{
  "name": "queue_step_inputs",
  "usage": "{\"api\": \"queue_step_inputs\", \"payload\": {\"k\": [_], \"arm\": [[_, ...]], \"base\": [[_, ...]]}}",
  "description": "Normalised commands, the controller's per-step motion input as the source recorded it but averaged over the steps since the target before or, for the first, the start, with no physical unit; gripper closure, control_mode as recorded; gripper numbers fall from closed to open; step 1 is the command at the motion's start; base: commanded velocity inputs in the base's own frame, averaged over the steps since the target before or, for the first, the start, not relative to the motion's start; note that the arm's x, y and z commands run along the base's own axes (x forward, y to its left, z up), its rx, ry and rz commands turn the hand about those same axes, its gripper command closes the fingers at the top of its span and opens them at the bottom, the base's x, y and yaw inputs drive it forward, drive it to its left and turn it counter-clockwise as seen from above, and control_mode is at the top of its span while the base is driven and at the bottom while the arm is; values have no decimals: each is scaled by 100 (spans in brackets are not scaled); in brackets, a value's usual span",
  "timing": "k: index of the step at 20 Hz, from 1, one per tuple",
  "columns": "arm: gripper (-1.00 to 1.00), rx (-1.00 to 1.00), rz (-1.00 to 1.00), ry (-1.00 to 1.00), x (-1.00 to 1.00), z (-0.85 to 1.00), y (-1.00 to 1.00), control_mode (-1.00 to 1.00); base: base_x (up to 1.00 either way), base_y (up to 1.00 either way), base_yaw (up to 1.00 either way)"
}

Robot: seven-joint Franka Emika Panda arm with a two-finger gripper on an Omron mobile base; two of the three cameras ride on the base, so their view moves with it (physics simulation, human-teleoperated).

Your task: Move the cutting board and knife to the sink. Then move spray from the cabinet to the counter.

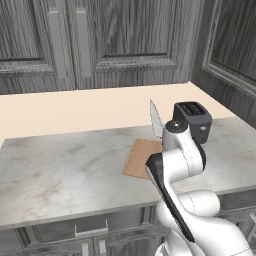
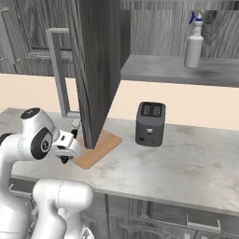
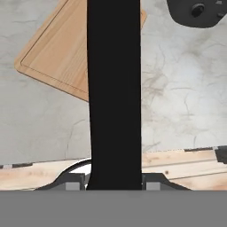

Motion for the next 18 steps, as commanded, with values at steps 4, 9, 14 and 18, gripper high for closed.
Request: {"api": "queue_step_inputs", "payload": {"k": [4, 9, 14, 18], "arm": [[100, 0, 0, 0, -2, 0, 0, -100], [100, 0, 0, -3, -35, 0, 0, 100], [100, 0, 0, 0, 0, 0, 0, 100], [100, 0, 0, 0, 0, 0, 0, 100]], "base": [[0, 0, 0], [-39, 0, 0], [-94, 0, -2], [-91, 0, -23]]}}
